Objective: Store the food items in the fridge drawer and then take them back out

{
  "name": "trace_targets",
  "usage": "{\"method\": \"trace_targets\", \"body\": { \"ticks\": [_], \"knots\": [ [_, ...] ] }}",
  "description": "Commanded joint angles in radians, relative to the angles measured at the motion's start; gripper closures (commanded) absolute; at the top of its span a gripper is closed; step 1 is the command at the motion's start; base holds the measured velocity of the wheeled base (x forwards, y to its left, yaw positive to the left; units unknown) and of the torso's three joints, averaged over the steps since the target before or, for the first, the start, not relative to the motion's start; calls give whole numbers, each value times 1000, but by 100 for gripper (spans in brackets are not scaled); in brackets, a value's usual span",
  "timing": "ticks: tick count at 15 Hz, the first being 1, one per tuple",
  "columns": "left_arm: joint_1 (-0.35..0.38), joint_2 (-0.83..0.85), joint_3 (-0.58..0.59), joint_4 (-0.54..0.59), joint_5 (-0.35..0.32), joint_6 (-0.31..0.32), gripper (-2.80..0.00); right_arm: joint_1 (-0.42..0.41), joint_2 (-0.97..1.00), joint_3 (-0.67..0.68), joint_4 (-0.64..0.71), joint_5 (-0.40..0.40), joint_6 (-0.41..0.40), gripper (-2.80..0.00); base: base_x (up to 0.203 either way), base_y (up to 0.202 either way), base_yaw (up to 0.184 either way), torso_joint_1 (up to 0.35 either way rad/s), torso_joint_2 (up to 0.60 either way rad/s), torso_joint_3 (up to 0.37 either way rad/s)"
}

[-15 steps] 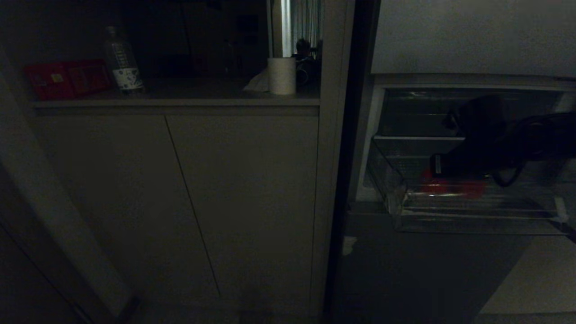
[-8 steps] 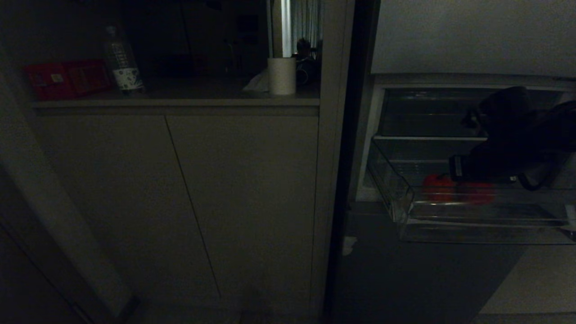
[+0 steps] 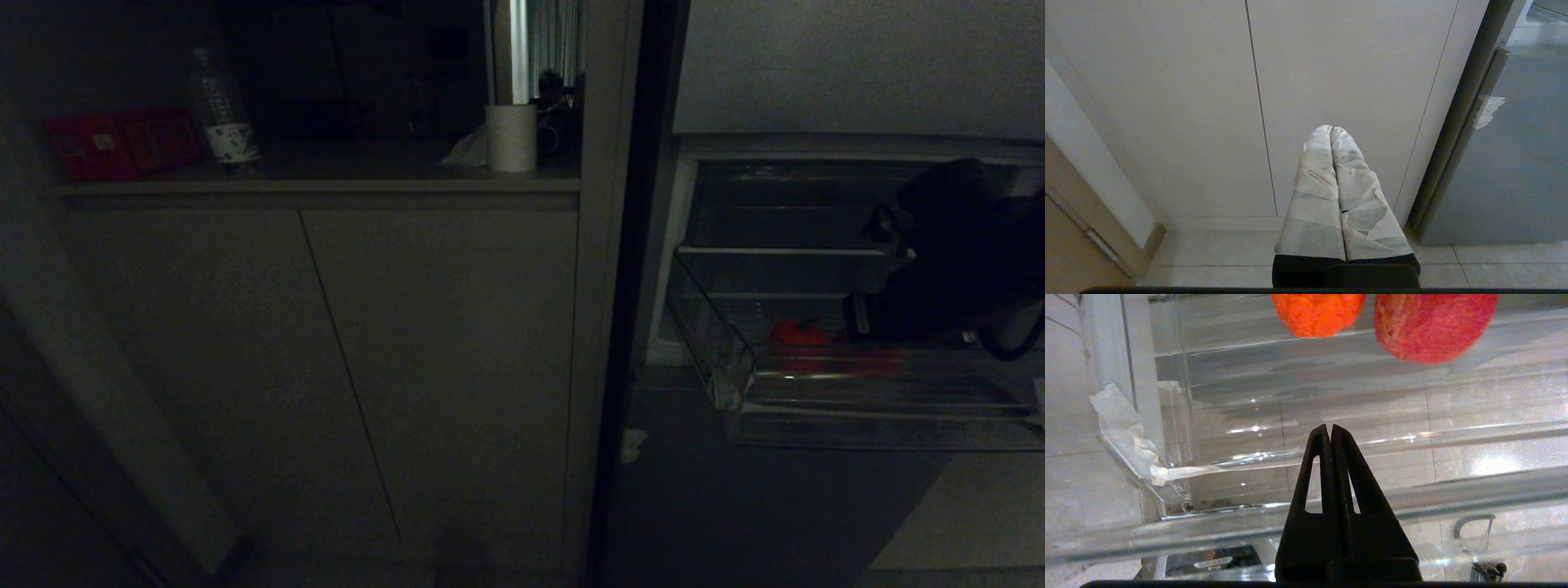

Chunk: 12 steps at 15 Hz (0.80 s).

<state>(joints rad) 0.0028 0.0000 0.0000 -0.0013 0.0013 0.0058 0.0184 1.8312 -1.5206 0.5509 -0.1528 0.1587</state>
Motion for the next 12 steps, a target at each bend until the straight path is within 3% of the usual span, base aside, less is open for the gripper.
{"method": "trace_targets", "body": {
  "ticks": [1,12],
  "knots": [
    [0,0,0,0,0,0,0,-14,-15,0,24,-1,1,0,0,0,0,0,0,0],
    [0,0,0,0,0,0,0,-18,226,-256,19,-1,10,0,0,0,0,0,0,0]
  ]
}}
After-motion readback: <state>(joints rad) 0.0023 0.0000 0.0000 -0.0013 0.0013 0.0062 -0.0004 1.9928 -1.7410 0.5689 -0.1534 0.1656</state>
